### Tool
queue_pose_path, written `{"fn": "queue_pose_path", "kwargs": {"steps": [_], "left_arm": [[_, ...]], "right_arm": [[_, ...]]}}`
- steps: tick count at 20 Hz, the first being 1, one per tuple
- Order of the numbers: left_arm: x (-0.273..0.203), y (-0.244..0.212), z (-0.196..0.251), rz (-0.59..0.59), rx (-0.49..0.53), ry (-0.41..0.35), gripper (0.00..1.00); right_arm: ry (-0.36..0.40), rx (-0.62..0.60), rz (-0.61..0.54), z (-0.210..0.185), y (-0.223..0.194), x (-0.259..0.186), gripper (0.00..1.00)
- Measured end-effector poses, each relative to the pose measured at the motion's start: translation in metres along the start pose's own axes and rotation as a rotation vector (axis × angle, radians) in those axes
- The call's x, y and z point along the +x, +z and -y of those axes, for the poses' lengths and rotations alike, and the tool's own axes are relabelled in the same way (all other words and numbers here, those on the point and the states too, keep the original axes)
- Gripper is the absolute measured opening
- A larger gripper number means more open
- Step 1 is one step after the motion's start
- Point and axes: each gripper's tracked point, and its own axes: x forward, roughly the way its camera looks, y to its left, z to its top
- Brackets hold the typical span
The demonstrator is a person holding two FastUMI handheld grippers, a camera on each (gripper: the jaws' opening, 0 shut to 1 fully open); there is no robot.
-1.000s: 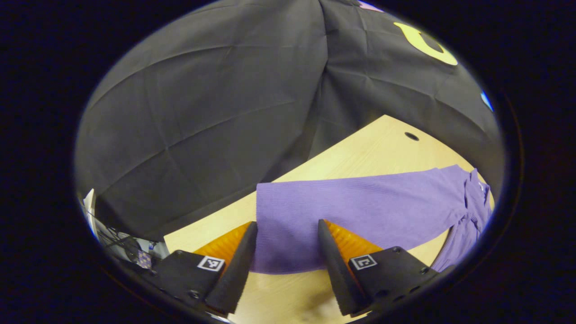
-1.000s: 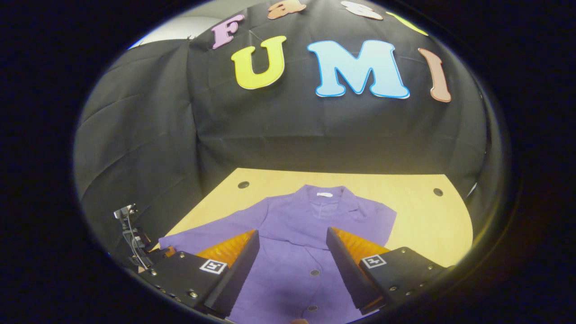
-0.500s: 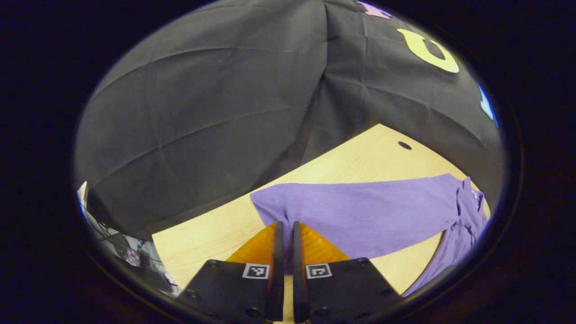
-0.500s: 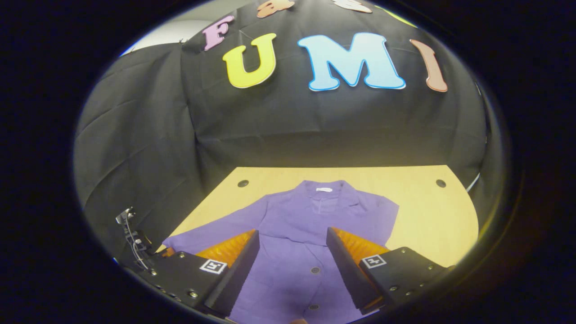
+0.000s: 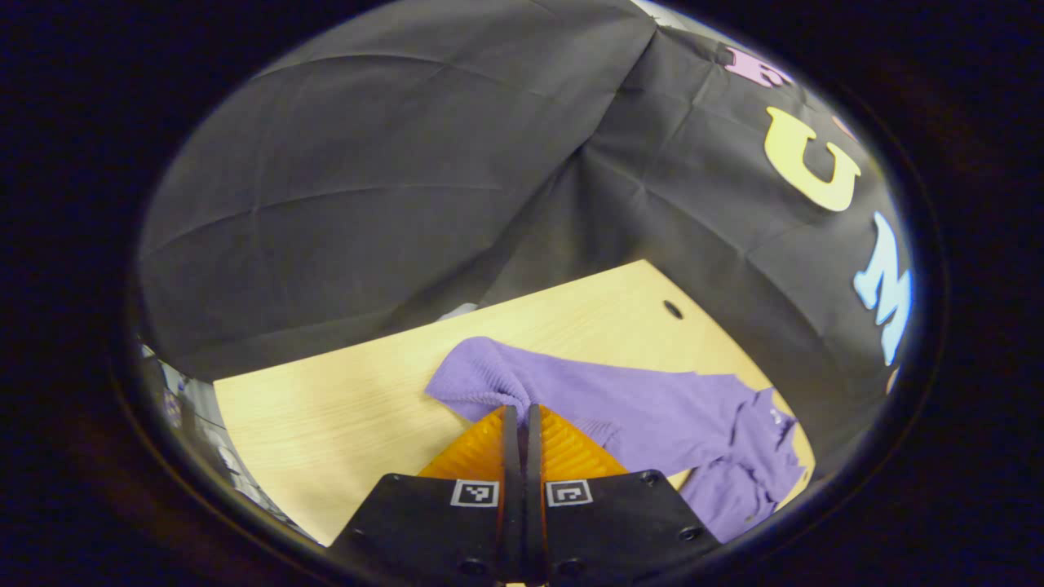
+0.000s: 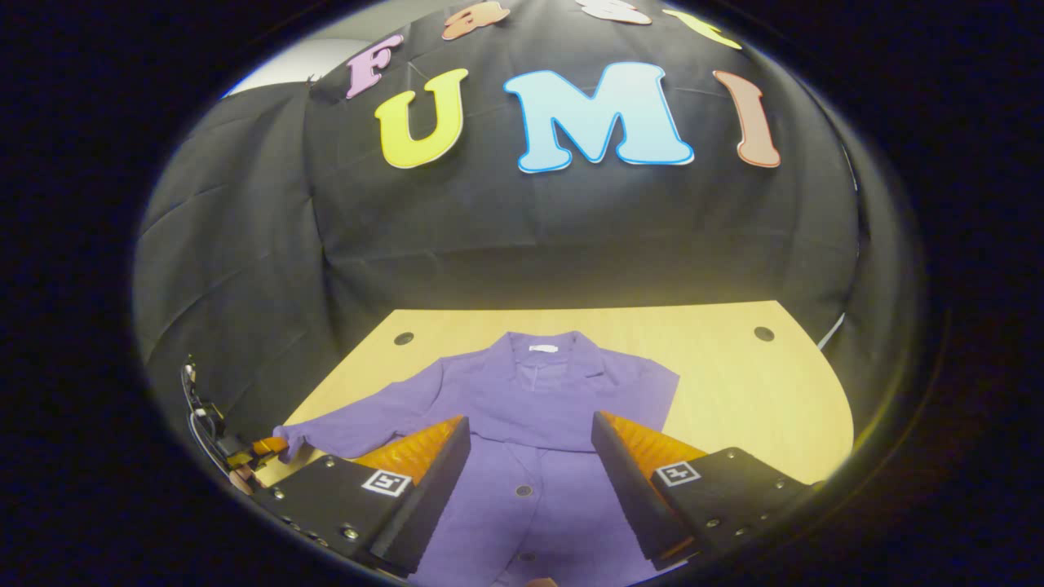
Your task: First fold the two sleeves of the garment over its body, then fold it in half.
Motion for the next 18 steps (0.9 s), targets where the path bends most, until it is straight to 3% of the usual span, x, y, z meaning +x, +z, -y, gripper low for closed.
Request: {"fn": "queue_pose_path", "kwargs": {"steps": [4,9,13,18], "left_arm": [[-0.010,0.011,0.053,-0.005,-0.059,-0.102,0.07],[-0.013,0.006,0.130,-0.027,-0.060,-0.225,0.07],[-0.013,-0.016,0.203,-0.076,-0.063,-0.340,0.07],[-0.015,-0.053,0.297,-0.136,0.006,-0.480,0.07]], "right_arm": [[0.009,0.028,-0.008,0.006,-0.004,0.002,0.93],[0.008,0.037,0.002,0.018,-0.003,0.002,0.93],[0.001,0.058,0.011,0.034,-0.005,0.001,0.93],[-0.028,0.074,0.009,0.060,-0.011,0.000,0.93]]}}
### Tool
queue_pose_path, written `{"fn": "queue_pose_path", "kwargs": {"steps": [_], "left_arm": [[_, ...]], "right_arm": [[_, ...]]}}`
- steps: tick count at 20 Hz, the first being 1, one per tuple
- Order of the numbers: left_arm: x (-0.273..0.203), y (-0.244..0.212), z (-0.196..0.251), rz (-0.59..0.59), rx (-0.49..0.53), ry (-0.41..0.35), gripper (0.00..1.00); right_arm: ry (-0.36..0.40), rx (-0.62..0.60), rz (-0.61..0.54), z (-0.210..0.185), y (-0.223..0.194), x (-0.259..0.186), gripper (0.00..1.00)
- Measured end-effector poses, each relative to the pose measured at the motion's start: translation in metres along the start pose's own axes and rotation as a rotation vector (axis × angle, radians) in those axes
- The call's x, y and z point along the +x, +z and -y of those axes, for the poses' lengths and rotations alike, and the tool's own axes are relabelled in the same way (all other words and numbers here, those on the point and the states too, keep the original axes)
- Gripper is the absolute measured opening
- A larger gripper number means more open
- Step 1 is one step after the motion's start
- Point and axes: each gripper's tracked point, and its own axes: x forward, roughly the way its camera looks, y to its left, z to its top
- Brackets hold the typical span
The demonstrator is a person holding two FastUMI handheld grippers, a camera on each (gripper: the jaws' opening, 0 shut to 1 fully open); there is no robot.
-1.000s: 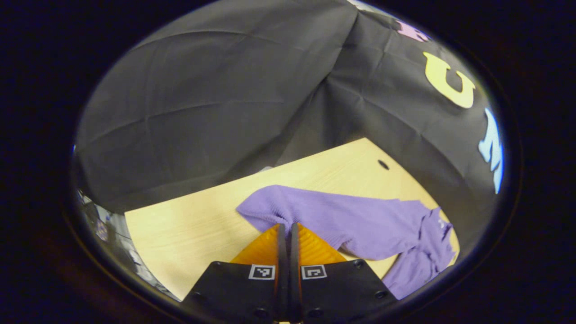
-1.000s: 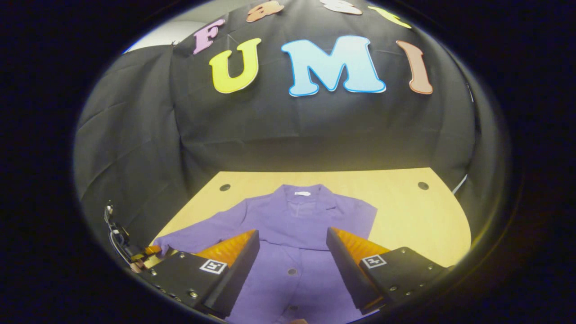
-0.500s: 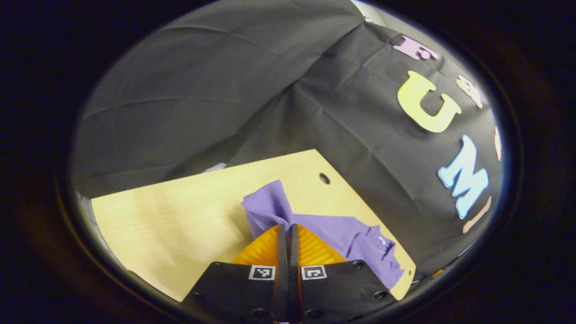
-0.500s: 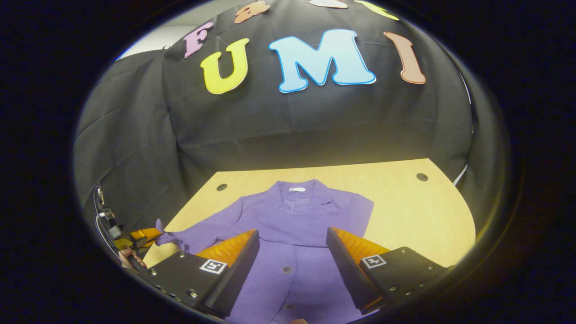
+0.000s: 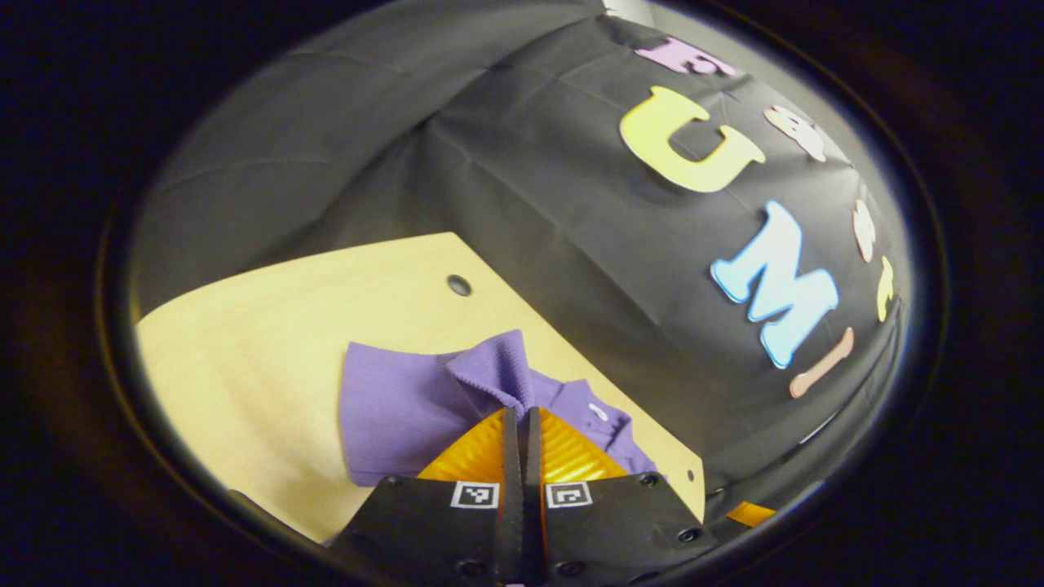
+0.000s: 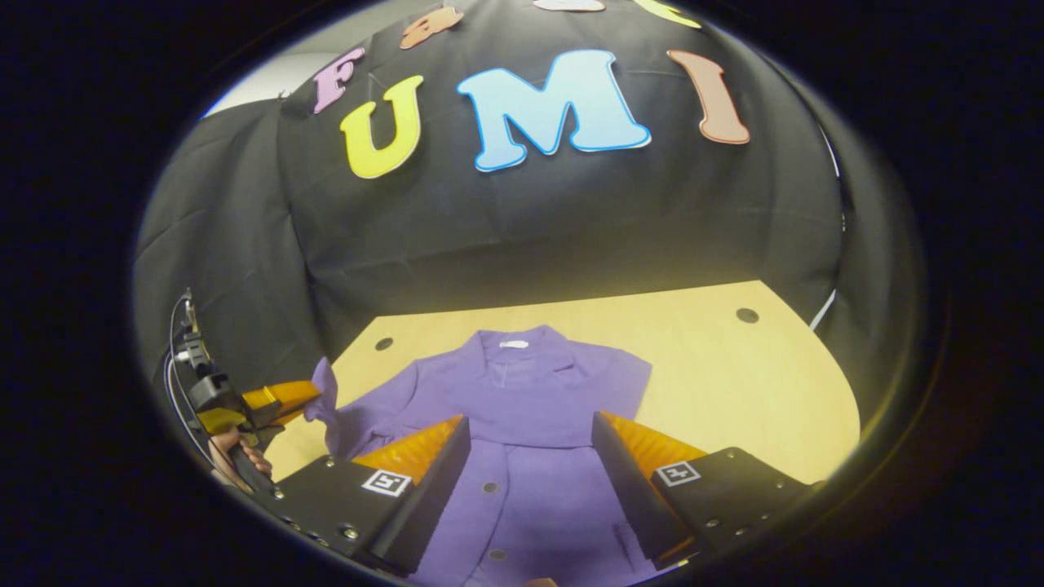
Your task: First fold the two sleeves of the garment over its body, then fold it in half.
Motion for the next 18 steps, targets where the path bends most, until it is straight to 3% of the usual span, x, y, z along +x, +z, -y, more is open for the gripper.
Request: {"fn": "queue_pose_path", "kwargs": {"steps": [9,10,13,14,18], "left_arm": [[0.058,-0.080,0.107,-0.152,0.117,-0.144,0.06],[0.063,-0.090,0.116,-0.168,0.127,-0.159,0.06],[0.069,-0.117,0.144,-0.209,0.164,-0.198,0.07],[0.072,-0.127,0.154,-0.217,0.178,-0.213,0.06],[0.079,-0.168,0.185,-0.283,0.258,-0.276,0.06]], "right_arm": [[-0.055,0.030,-0.014,0.043,-0.006,0.001,0.93],[-0.061,0.035,-0.014,0.047,-0.007,0.002,0.84],[-0.091,0.048,-0.012,0.059,-0.010,-0.004,0.84],[-0.103,0.053,-0.012,0.065,-0.010,-0.008,0.93],[-0.151,0.081,-0.014,0.081,-0.019,-0.019,0.93]]}}
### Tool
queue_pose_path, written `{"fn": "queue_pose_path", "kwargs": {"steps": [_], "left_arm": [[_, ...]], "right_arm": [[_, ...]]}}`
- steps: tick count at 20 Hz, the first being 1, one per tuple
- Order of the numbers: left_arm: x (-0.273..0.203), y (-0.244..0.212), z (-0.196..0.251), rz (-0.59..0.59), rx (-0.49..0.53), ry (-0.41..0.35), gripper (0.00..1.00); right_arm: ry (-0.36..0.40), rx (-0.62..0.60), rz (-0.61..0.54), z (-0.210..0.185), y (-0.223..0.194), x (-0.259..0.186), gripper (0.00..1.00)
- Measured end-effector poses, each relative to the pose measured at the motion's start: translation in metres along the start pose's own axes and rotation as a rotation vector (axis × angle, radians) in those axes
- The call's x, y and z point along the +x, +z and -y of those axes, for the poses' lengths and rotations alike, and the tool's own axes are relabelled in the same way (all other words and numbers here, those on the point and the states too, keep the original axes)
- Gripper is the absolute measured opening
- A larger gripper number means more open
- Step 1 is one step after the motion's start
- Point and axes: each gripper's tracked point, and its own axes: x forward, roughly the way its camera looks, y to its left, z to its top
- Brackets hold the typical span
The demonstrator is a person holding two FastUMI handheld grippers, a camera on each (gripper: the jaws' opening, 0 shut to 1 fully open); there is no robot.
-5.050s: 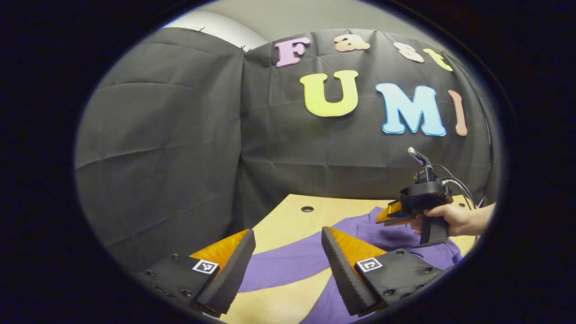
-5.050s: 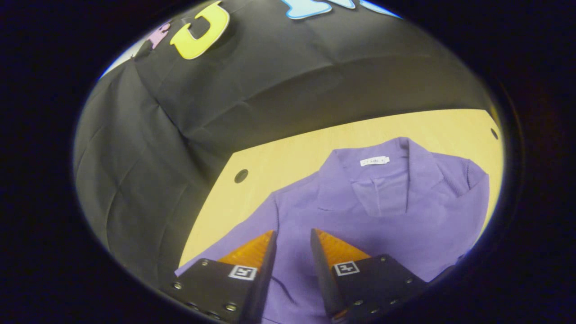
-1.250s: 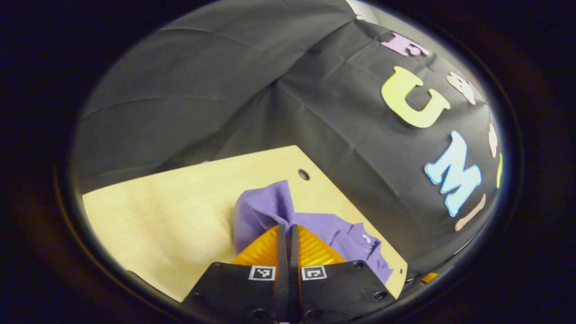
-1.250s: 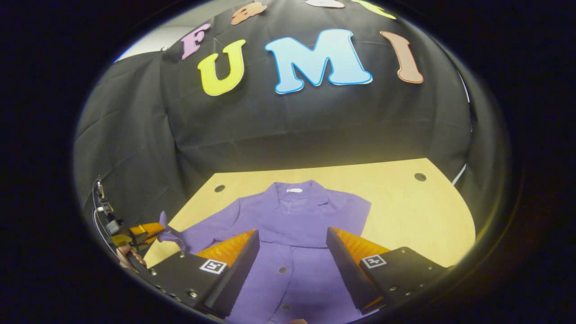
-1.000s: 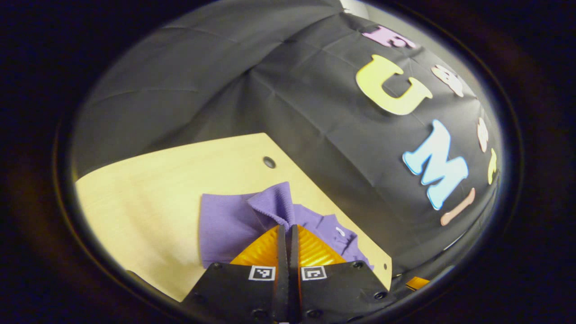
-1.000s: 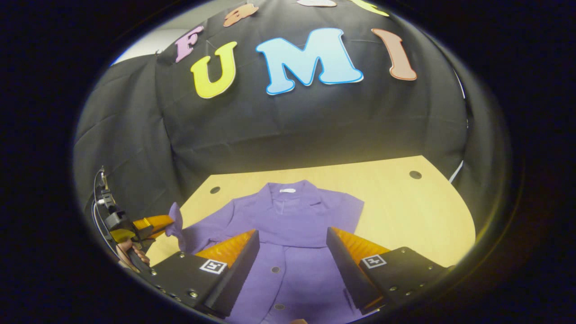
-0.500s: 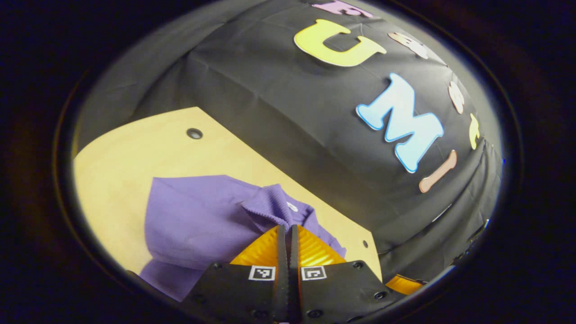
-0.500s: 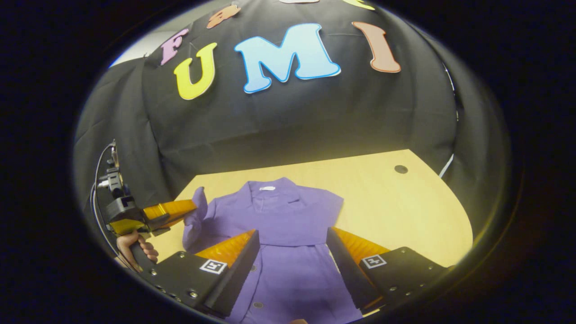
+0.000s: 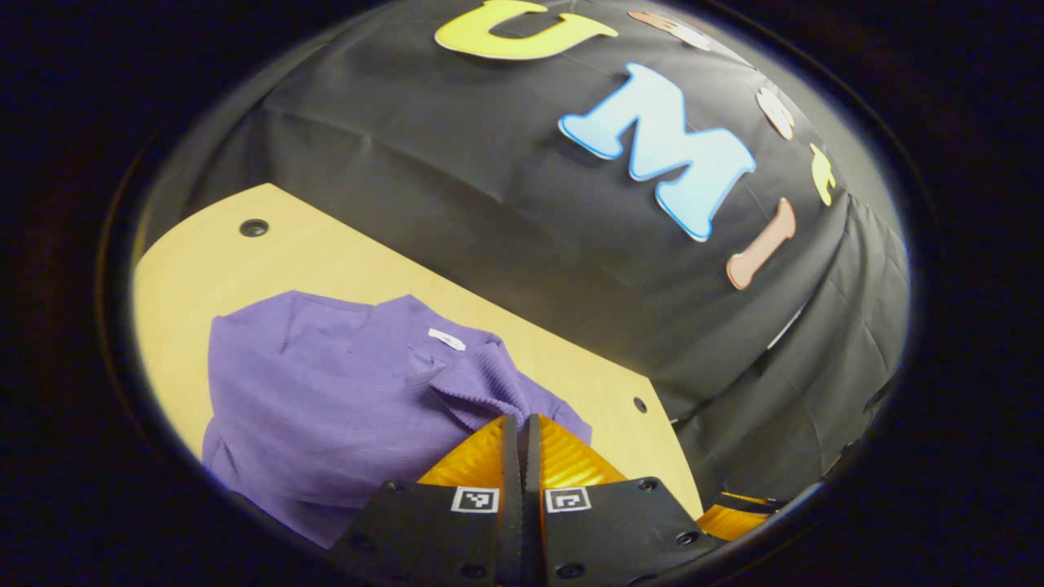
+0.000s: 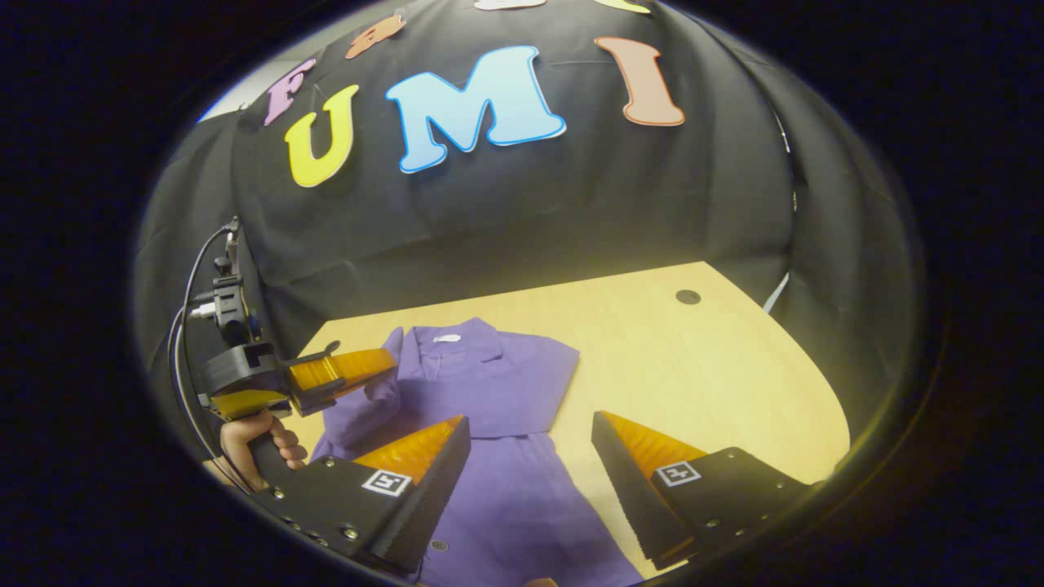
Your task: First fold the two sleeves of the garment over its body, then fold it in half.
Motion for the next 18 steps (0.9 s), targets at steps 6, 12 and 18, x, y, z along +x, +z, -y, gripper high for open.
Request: {"fn": "queue_pose_path", "kwargs": {"steps": [6,12,18], "left_arm": [[0.027,-0.028,0.024,-0.084,0.112,-0.058,0.06],[0.052,-0.059,0.024,-0.147,0.155,-0.035,0.06],[0.063,-0.085,0.016,-0.206,0.235,0.043,0.07]], "right_arm": [[-0.046,0.024,-0.005,0.005,-0.016,-0.007,0.93],[-0.078,0.013,0.004,0.022,-0.021,-0.020,0.93],[-0.055,0.013,-0.003,0.035,-0.028,-0.028,0.93]]}}
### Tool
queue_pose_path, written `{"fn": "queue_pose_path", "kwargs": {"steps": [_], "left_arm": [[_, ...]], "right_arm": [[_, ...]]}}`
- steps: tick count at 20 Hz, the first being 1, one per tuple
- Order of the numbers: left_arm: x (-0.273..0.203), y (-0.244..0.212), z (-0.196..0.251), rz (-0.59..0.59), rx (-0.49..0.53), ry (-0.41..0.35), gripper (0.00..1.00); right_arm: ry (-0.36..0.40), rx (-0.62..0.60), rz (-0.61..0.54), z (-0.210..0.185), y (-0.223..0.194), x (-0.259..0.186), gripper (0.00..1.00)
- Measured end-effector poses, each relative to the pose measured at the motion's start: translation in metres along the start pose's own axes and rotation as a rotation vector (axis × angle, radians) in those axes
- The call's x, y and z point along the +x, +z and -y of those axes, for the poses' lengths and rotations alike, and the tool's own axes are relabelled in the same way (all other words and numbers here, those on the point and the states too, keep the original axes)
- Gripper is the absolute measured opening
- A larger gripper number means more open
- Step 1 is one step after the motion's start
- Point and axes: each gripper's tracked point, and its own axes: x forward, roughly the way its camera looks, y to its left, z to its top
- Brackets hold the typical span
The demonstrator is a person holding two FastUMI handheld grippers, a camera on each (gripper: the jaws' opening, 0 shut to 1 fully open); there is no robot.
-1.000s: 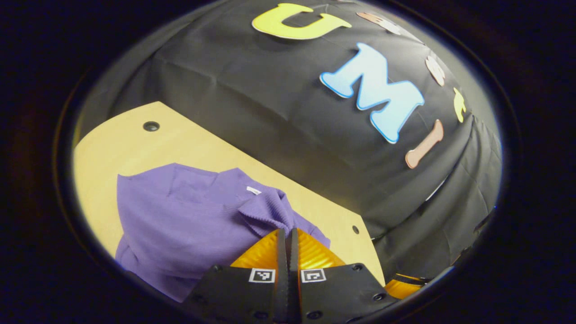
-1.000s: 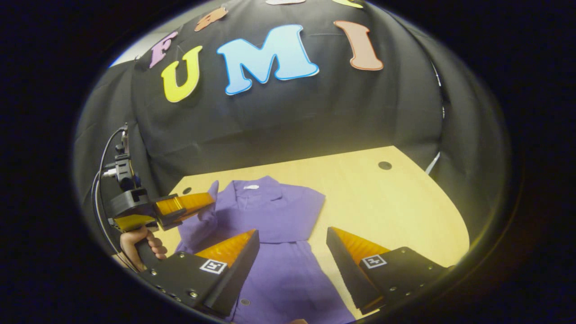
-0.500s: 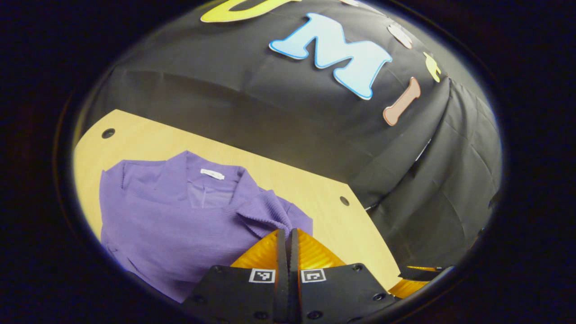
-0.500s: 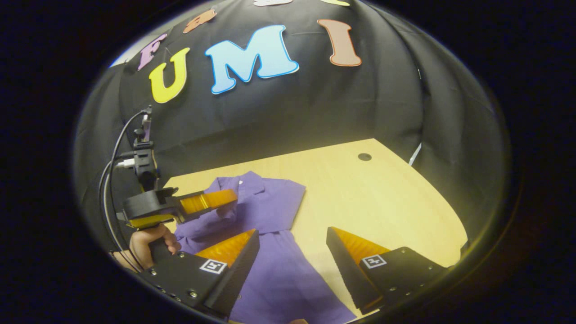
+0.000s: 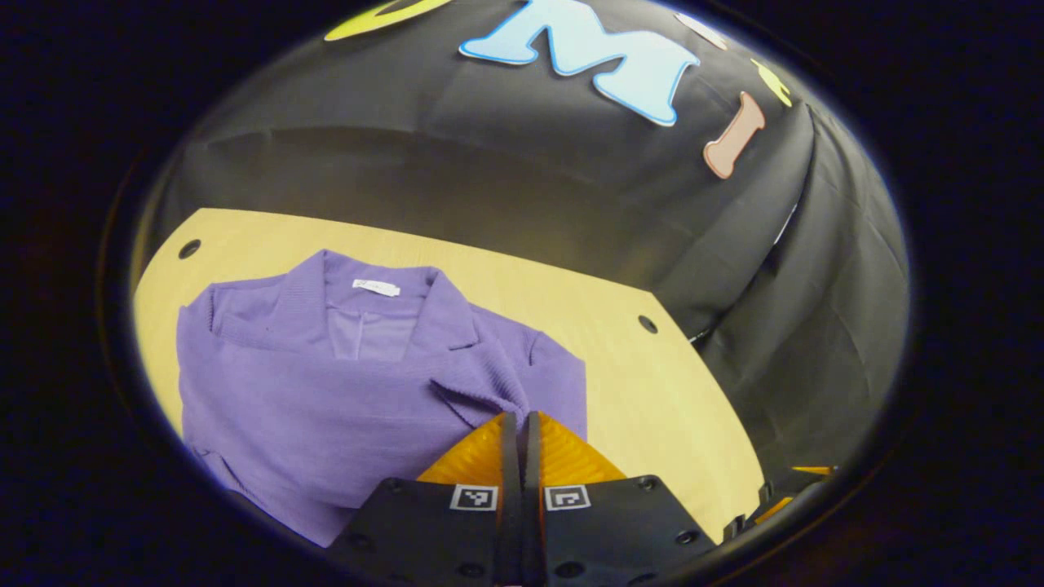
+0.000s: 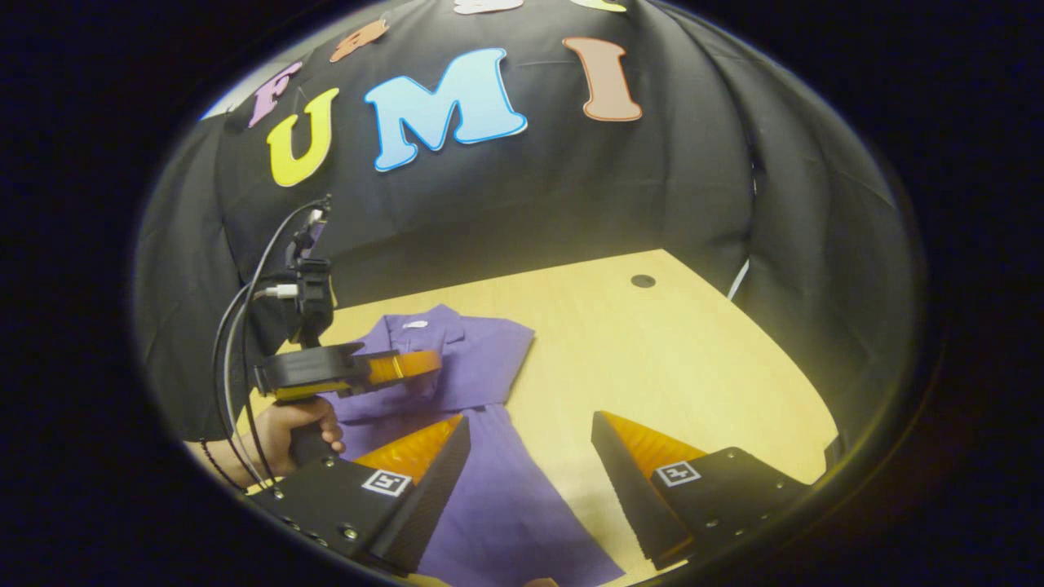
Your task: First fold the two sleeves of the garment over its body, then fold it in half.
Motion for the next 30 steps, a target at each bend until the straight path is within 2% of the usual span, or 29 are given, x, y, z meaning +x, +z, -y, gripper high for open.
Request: {"fn": "queue_pose_path", "kwargs": {"steps": [4,5,6,7,9,10,11,12,13,15,17,18,19,20,21,24,25,26,30], "left_arm": [[-0.002,-0.002,0.008,0.019,0.080,0.014,0.10],[-0.004,-0.001,0.010,0.026,0.084,0.013,0.19],[-0.007,-0.001,0.012,0.032,0.084,0.014,0.17],[-0.010,0.000,0.015,0.037,0.076,0.003,0.23],[-0.019,0.000,0.016,0.051,0.071,0.003,0.44],[-0.023,0.000,0.014,0.055,0.073,0.007,0.51],[-0.028,0.000,0.012,0.059,0.073,0.015,0.69],[-0.034,0.001,0.009,0.066,0.073,0.021,0.76],[-0.042,0.003,0.004,0.075,0.072,0.031,0.89],[-0.063,0.007,-0.005,0.099,0.074,0.048,1.00],[-0.084,0.013,-0.018,0.127,0.093,0.074,0.95],[-0.097,0.014,-0.024,0.139,0.104,0.084,1.00],[-0.111,0.014,-0.030,0.149,0.115,0.095,0.90],[-0.125,0.015,-0.035,0.165,0.128,0.108,0.90],[-0.139,0.015,-0.043,0.183,0.142,0.123,0.96],[-0.179,0.003,-0.064,0.207,0.174,0.164,0.94],[-0.190,-0.003,-0.072,0.211,0.177,0.176,0.98],[-0.201,-0.011,-0.079,0.208,0.176,0.185,0.94],[-0.243,-0.044,-0.112,0.182,0.169,0.223,0.94]], "right_arm": [[0.022,-0.031,-0.008,0.012,-0.004,-0.004,0.93],[0.028,-0.035,-0.011,0.014,-0.006,-0.006,0.93],[0.028,-0.037,-0.011,0.016,-0.006,-0.007,0.93],[0.027,-0.040,-0.009,0.018,-0.007,-0.008,0.93],[0.019,-0.046,-0.003,0.020,-0.007,-0.009,0.93],[0.016,-0.047,0.001,0.019,-0.007,-0.011,0.93],[0.012,-0.050,0.008,0.018,-0.007,-0.012,0.93],[0.011,-0.052,0.011,0.017,-0.007,-0.013,0.93],[0.012,-0.054,0.015,0.014,-0.008,-0.015,0.93],[0.016,-0.061,0.025,0.008,-0.010,-0.016,0.93],[0.003,-0.077,0.042,0.007,-0.012,-0.018,0.93],[-0.007,-0.085,0.044,0.006,-0.016,-0.019,0.93],[-0.016,-0.089,0.046,0.005,-0.018,-0.021,0.93],[-0.023,-0.091,0.048,0.005,-0.021,-0.023,0.93],[-0.030,-0.093,0.046,0.005,-0.025,-0.026,0.95],[-0.058,-0.103,0.033,0.006,-0.039,-0.031,0.95],[-0.066,-0.107,0.026,0.006,-0.045,-0.032,0.95],[-0.077,-0.108,0.014,0.007,-0.052,-0.034,0.95],[-0.105,-0.115,-0.028,0.007,-0.080,-0.043,0.95]]}}
